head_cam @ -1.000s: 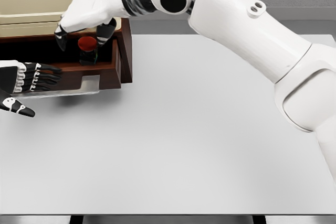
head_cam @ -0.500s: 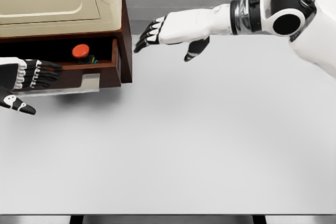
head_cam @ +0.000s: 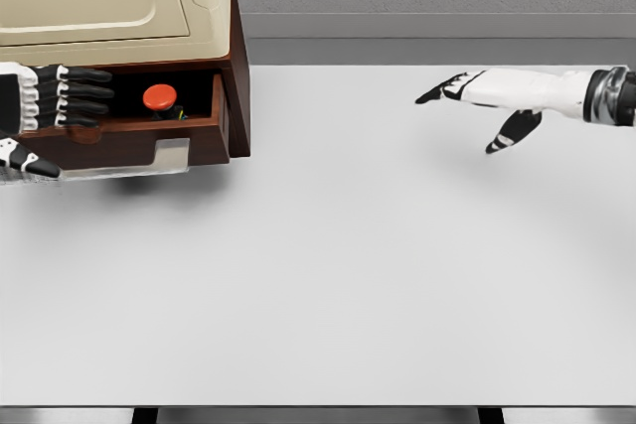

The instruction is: Open the cabinet drawer with left arm, and place a switch into the drawer with right arm

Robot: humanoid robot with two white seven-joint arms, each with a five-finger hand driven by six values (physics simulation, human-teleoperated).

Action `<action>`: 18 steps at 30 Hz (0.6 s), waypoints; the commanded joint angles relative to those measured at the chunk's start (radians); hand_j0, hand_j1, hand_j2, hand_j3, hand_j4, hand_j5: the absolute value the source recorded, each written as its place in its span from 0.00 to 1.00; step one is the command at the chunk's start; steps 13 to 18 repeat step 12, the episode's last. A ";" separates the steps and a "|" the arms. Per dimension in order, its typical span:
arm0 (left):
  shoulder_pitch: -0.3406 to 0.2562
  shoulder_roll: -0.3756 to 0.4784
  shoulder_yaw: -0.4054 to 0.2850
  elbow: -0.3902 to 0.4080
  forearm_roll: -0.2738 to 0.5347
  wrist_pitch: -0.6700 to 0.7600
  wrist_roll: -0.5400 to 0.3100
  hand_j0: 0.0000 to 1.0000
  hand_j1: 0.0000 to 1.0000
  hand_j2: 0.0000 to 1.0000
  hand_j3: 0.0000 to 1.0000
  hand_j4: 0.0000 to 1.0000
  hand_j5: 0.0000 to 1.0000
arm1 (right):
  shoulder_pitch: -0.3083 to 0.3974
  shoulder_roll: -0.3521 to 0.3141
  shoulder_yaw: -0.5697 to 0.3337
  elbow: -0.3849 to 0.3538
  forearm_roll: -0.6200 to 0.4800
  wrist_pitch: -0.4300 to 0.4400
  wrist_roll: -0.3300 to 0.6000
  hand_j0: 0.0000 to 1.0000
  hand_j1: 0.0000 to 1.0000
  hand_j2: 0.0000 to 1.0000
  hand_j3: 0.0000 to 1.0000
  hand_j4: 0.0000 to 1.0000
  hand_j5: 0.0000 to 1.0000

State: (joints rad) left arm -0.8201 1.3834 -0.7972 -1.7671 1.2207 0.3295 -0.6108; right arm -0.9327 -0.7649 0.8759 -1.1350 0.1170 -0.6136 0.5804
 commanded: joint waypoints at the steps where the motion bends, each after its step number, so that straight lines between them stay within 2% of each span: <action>1: -0.002 -0.001 0.004 0.000 0.022 -0.001 0.000 1.00 1.00 1.00 1.00 1.00 1.00 | 0.000 0.019 -0.020 0.021 -0.007 0.003 -0.001 1.00 1.00 1.00 1.00 1.00 1.00; 5: -0.025 -0.038 0.003 0.000 0.023 0.000 0.000 1.00 1.00 1.00 1.00 1.00 1.00 | 0.002 0.035 -0.018 0.027 -0.008 0.003 -0.001 1.00 1.00 1.00 1.00 1.00 1.00; 9: -0.051 -0.138 0.001 0.000 0.023 0.002 0.000 1.00 1.00 1.00 1.00 1.00 1.00 | -0.006 0.035 -0.018 0.115 -0.008 0.003 0.001 1.00 1.00 1.00 1.00 1.00 1.00; 12: -0.054 -0.199 0.001 0.000 0.023 0.000 0.000 1.00 1.00 1.00 1.00 1.00 1.00 | -0.006 0.036 -0.018 0.116 -0.008 0.003 0.002 1.00 1.00 1.00 1.00 1.00 1.00; 18: -0.054 -0.199 0.001 0.000 0.023 0.000 0.000 1.00 1.00 1.00 1.00 1.00 1.00 | -0.006 0.036 -0.018 0.116 -0.008 0.003 0.002 1.00 1.00 1.00 1.00 1.00 1.00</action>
